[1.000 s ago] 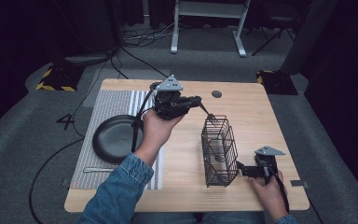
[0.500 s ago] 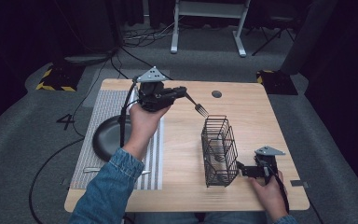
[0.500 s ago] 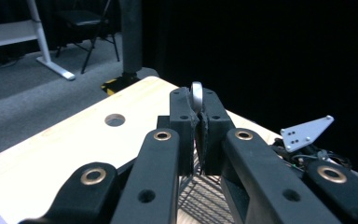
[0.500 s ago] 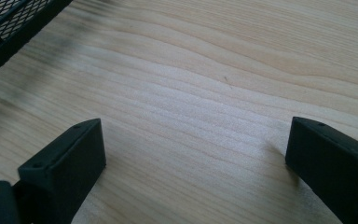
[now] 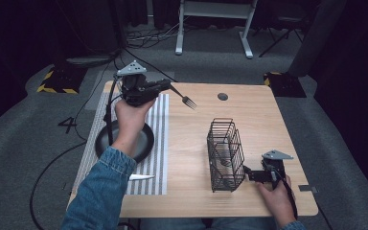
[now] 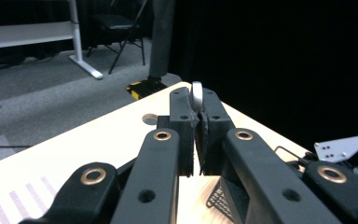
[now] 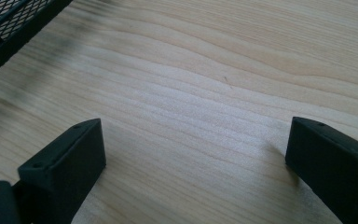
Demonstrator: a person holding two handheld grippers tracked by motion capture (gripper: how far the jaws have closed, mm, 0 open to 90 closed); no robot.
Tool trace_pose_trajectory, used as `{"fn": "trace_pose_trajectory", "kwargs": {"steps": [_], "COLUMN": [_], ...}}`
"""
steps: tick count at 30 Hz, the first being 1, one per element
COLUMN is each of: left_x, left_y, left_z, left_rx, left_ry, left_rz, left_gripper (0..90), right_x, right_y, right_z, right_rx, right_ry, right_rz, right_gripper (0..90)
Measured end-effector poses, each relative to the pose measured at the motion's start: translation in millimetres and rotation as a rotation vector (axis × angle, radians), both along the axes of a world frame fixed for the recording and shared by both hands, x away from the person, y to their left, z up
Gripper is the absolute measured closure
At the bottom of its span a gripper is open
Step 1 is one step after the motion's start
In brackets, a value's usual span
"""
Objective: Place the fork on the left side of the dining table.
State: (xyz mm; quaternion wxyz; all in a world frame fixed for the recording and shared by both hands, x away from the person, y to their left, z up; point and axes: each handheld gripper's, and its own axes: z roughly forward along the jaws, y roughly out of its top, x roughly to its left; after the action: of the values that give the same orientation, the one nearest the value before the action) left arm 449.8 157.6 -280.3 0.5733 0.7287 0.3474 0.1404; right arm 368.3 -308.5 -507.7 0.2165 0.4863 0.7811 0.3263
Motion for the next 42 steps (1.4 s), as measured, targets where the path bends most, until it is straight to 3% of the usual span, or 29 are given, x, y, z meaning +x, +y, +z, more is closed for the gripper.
{"fn": "trace_pose_trajectory", "kwargs": {"steps": [8,25,29,35,42], "left_x": [9.5,28.1,34.8,41.8,53.5], "left_y": [19.6,55.0,61.3,68.4,81.7], "left_z": [-4.0,-15.4,-22.3,-28.3,-44.2], "left_rx": [-0.022,-0.004,0.012,0.006,0.001], "left_ry": [0.026,0.068,0.103,0.128,0.186], "left_rz": [0.056,0.181,0.212,0.24,0.296], "left_gripper": [86.4,86.4,86.4,86.4,86.4], "right_x": [0.0,0.0,0.0,0.0,0.0], "right_y": [0.0,0.0,0.0,0.0,0.0], "right_z": [0.0,0.0,0.0,0.0,0.0], "right_rx": [0.0,0.0,0.0,0.0,0.0], "right_ry": [0.0,0.0,0.0,0.0,0.0], "right_rz": [0.0,0.0,0.0,0.0,0.0], "right_gripper": [4.7,4.7,4.7,4.7,4.6]}}
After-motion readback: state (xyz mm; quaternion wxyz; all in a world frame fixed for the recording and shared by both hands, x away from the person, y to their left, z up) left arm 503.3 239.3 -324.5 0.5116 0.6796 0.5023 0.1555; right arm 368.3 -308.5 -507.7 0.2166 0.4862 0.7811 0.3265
